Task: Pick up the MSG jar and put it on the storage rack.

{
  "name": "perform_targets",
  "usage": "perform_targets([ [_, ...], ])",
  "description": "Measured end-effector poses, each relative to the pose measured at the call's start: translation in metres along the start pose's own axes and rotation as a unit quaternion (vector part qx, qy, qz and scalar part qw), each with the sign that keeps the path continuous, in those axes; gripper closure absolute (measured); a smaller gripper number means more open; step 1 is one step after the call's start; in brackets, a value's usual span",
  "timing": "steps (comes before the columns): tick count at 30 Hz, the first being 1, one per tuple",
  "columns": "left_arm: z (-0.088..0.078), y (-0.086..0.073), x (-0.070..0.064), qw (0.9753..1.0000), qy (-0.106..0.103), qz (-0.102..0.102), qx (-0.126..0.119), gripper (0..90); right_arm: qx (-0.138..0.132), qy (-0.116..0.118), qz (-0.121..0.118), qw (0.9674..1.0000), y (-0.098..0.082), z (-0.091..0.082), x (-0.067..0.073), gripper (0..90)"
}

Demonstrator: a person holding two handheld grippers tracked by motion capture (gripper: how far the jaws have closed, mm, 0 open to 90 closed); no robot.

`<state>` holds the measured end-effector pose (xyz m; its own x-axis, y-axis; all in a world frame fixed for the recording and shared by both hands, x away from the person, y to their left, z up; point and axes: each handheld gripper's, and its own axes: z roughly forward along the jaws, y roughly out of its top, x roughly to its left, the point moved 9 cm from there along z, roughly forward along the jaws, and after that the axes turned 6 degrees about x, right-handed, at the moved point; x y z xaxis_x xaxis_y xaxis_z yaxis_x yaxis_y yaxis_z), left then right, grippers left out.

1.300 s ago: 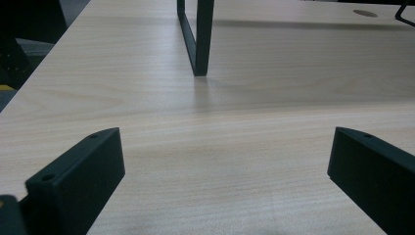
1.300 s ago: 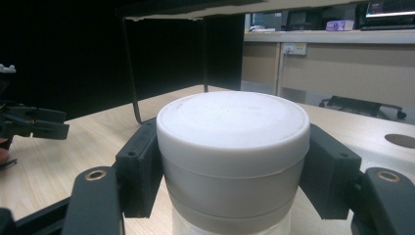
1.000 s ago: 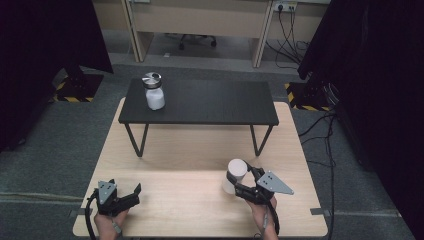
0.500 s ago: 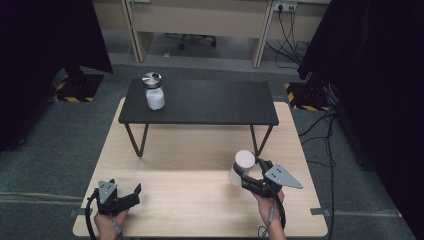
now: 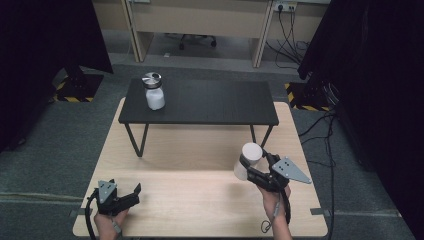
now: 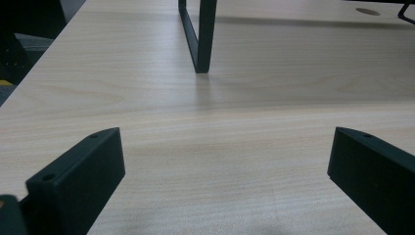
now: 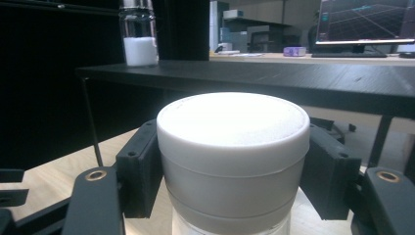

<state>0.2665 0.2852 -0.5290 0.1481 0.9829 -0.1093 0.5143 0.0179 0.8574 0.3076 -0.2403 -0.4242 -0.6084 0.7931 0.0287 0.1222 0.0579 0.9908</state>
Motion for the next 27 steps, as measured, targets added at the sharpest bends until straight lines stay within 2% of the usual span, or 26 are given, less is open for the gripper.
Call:
perform_targets([
  [17,0.001,0.0,0.001,1.0,-0.008,-0.002,0.003,0.0,-0.006,-0.03,-0.013,0.9995,0.033,-0.011,-0.006,33.9],
  [27,0.0,0.0,0.002,0.9999,-0.014,-0.004,0.002,0.0,-0.009,-0.041,-0.01,0.9991,0.056,-0.009,-0.006,33.8],
])
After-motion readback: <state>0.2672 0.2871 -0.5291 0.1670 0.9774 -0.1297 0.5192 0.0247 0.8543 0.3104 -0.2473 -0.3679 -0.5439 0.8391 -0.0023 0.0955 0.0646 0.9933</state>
